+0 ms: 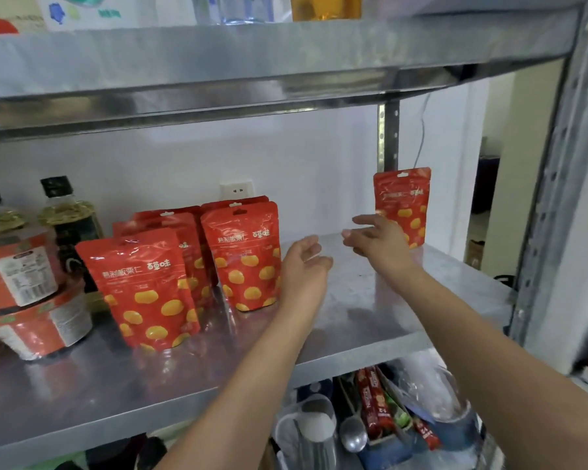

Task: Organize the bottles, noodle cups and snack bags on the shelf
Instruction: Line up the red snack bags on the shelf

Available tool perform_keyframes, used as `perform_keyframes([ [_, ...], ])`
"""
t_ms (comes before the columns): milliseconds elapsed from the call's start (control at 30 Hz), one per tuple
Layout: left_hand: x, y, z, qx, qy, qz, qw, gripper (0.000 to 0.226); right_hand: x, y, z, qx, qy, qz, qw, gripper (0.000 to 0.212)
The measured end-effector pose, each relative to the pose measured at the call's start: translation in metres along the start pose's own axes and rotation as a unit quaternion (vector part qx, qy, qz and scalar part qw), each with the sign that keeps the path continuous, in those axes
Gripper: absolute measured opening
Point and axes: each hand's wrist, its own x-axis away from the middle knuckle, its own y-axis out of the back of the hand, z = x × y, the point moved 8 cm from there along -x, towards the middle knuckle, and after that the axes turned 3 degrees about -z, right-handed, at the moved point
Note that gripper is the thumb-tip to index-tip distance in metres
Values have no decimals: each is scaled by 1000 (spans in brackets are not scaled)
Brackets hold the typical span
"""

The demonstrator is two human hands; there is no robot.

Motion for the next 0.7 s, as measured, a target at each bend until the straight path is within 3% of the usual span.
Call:
perform_keyframes([
  [167,-16,-31,-5,23,-16,37,999,39,-10,63,-7,21,-3,-131,991,29],
  [467,-41,-53,-12,5,-137,118,984,34,-33,110,-30,38,-58,-223,972,44],
  [700,-48,-51,2,9,-153,105,983,32,-74,108,-42,-7,-72,-186,980,84],
])
